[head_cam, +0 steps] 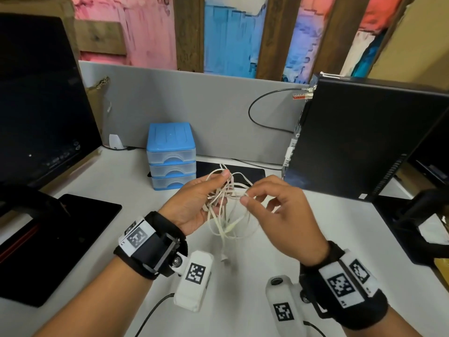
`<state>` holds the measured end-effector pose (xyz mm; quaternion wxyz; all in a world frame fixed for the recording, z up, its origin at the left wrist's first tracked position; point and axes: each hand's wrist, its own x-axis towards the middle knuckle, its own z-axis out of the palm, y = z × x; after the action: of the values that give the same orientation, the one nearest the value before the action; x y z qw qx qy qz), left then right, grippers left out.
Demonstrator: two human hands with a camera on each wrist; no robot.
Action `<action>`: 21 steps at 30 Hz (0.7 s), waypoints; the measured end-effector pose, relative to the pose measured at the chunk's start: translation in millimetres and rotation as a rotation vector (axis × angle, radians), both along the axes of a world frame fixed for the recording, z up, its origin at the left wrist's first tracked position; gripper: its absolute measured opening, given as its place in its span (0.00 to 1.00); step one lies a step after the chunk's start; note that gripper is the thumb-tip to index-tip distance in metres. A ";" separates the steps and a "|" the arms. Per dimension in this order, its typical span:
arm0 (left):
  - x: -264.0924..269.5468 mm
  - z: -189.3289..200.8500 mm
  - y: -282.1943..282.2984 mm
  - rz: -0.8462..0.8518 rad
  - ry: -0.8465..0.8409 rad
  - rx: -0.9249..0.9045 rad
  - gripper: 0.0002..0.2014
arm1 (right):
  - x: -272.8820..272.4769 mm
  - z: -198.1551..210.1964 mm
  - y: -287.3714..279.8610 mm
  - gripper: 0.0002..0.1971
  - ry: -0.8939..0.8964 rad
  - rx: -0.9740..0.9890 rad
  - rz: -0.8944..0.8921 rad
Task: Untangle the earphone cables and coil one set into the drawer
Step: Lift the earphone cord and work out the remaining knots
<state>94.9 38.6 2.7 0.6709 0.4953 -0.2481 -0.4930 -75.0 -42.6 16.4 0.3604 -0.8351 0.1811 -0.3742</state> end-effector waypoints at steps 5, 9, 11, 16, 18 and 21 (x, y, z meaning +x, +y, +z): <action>6.2 -7.7 -2.5 0.096 -0.042 0.058 0.09 | -13.7 20.6 -9.8 0.03 -0.105 0.206 0.015; 15.4 -14.0 -3.7 0.147 -0.013 0.087 0.09 | -23.7 34.0 -18.5 0.06 -0.208 0.452 0.100; 21.6 -19.0 -3.5 0.174 0.030 0.101 0.10 | -28.2 47.0 -22.5 0.03 -0.334 0.601 0.170; 36.3 -32.0 1.3 0.295 0.133 0.128 0.10 | -44.5 78.2 -42.7 0.11 -0.495 0.594 0.138; 43.3 -35.8 4.0 0.357 0.207 0.129 0.09 | -53.2 86.4 -52.5 0.12 -0.524 0.567 0.112; 53.0 -38.4 5.9 0.427 0.263 0.133 0.09 | -62.1 94.6 -60.1 0.13 -0.545 0.507 0.099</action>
<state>147.9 44.4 -35.7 0.7523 0.5110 -0.0154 -0.4156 -137.2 -102.7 110.9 0.6082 -0.5969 0.1245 -0.5082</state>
